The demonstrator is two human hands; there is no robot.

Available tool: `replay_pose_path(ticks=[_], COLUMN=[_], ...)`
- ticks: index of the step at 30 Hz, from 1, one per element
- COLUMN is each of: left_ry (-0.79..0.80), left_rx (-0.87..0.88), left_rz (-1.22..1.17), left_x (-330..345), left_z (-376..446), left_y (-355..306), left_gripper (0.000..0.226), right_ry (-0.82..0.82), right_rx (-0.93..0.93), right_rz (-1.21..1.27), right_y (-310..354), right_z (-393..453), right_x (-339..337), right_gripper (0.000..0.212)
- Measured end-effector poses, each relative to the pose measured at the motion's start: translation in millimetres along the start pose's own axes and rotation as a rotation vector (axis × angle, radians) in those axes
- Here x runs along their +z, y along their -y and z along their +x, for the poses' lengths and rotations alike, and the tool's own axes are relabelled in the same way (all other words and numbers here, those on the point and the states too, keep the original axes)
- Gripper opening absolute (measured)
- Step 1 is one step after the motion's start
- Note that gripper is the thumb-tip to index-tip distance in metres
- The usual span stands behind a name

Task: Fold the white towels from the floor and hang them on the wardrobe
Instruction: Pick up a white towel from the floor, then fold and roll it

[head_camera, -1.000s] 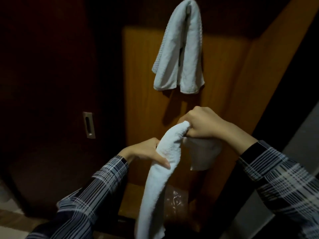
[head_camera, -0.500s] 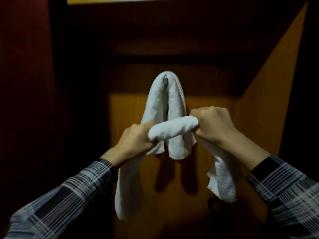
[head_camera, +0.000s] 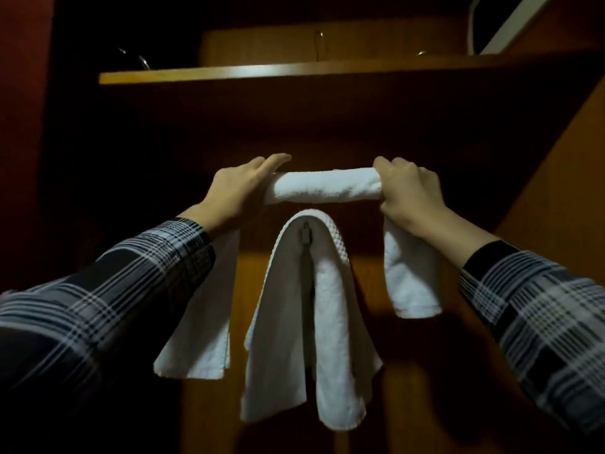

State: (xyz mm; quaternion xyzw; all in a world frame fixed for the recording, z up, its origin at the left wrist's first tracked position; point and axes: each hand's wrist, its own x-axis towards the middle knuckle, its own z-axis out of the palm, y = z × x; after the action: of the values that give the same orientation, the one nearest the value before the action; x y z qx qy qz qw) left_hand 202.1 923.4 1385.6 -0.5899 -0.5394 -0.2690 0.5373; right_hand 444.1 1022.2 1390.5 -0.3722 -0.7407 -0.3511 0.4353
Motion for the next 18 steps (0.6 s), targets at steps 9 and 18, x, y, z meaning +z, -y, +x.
replay_pose_path(ticks=[9,18], left_ry=[0.110,0.012], left_rx=[-0.123,-0.037], left_rz=[0.109,-0.031], left_x=[94.9,185.7], left_z=[57.6,46.8], left_y=[30.3,56.3], left_gripper=[0.059,0.072], right_ry=[0.181,0.358], right_rx=[0.092,0.115], right_rz=[-0.067,-0.144], right_y=[-17.9,-37.4], right_z=[57.5,91.9], right_x=[89.4,186.5], right_gripper=[0.036,0.061])
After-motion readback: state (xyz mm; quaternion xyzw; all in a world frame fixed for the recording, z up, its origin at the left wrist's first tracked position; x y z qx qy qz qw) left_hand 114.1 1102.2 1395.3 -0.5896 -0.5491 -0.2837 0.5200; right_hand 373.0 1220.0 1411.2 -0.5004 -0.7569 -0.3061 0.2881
